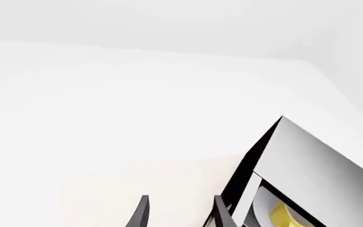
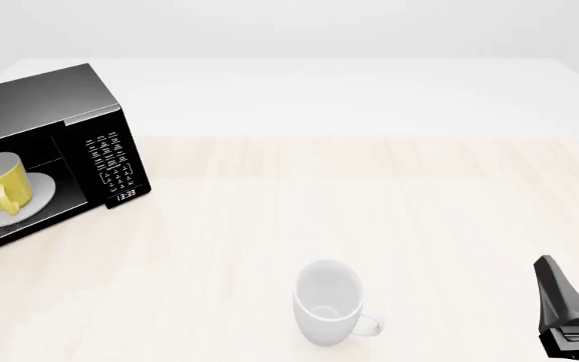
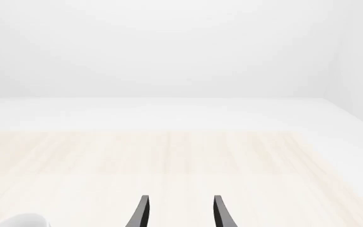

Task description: Put the yellow and white mug in the microwave and close it.

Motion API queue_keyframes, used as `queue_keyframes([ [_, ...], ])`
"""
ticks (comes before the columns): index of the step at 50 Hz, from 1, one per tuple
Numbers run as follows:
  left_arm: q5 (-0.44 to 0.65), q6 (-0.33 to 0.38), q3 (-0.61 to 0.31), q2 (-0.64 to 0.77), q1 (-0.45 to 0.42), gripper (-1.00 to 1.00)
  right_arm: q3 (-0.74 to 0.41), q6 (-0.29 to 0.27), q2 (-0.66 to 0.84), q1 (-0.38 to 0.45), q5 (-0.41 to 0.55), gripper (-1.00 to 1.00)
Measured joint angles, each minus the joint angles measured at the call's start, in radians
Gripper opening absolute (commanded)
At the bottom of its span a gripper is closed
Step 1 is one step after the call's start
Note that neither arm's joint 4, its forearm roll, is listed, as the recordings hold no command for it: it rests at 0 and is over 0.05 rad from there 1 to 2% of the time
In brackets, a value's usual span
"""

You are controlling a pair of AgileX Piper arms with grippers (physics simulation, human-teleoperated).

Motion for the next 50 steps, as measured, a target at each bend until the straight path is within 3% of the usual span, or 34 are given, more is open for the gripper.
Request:
queue_keyframes([
  [28, -0.067, 0.032, 0.05, 0.095, 0.133, 1.0, 0.0, 0.0, 0.0, 0.0, 0.0, 1.0],
  [50, -0.103, 0.075, 0.1, 0.173, 0.177, 1.0, 0.0, 0.0, 0.0, 0.0, 0.0, 1.0],
])
